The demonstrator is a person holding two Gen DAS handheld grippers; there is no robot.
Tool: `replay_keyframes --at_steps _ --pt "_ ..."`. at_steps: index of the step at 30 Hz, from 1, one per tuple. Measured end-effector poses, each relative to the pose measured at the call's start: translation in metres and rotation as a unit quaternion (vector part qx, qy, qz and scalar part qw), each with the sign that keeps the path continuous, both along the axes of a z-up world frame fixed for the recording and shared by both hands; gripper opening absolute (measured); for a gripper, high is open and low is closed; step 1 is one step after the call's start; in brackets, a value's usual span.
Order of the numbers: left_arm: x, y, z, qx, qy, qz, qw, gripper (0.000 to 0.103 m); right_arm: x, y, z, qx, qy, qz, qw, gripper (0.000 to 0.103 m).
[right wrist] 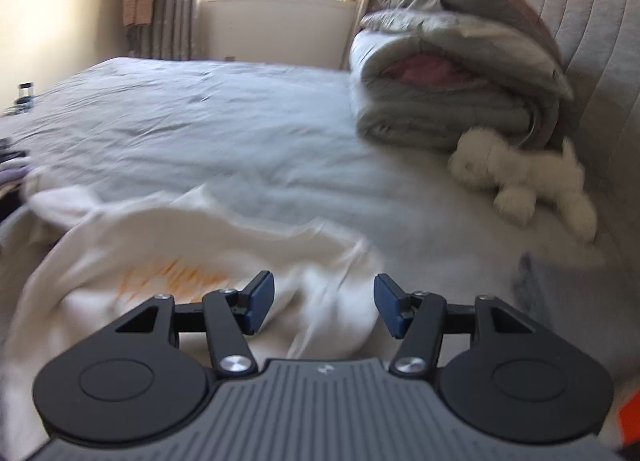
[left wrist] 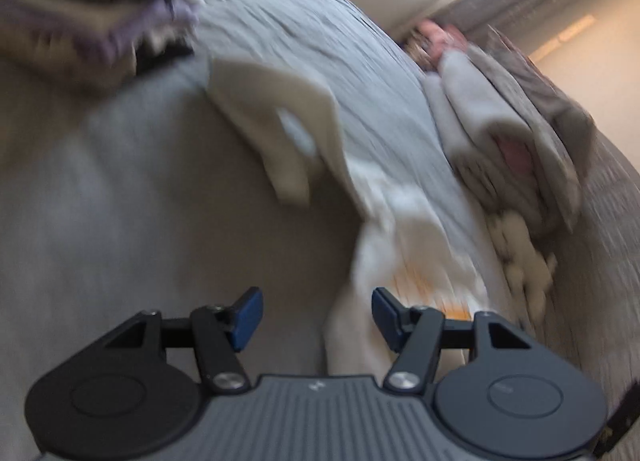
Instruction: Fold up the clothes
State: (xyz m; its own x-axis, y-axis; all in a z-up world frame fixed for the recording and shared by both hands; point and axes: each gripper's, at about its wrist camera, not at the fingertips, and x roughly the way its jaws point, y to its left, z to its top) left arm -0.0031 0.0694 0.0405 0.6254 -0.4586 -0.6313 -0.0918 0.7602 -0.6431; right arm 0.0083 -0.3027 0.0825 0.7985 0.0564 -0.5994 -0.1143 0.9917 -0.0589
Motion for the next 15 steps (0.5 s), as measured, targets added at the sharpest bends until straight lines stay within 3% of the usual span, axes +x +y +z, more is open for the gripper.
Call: replay_keyframes --at_steps 4,7,10,13,14,15 --pt "-0.026 -0.023 -0.01 0.02 -0.008 -0.034 0.9992 0.061 -0.034 0.007 -0.009 0.029 0.044 0.038 0.998 0.059" --pt "-0.038 -0.038 -0.013 0.039 -0.028 -0.063 0.9969 0.061 -0.053 0.008 -0.024 0.019 0.077 0.045 0.996 0.059" --pt "-0.047 -0.053 -0.014 0.043 -0.033 -0.101 0.9934 0.061 -0.057 0.009 -0.033 0.011 0.101 0.068 0.992 0.059" --pt "-0.055 -0.071 -0.017 0.083 -0.046 -0.129 0.9871 0.059 -0.05 0.006 -0.043 0.011 0.119 0.057 0.991 0.059" --pt "-0.057 -0.075 -0.018 0.098 -0.054 -0.135 0.9845 0.05 -0.047 0.004 -0.045 0.014 0.121 0.048 0.991 0.059" --pt "-0.059 -0.08 -0.018 0.113 -0.061 -0.141 0.9816 0.034 -0.043 0.0 -0.044 0.023 0.119 0.035 0.992 0.059"
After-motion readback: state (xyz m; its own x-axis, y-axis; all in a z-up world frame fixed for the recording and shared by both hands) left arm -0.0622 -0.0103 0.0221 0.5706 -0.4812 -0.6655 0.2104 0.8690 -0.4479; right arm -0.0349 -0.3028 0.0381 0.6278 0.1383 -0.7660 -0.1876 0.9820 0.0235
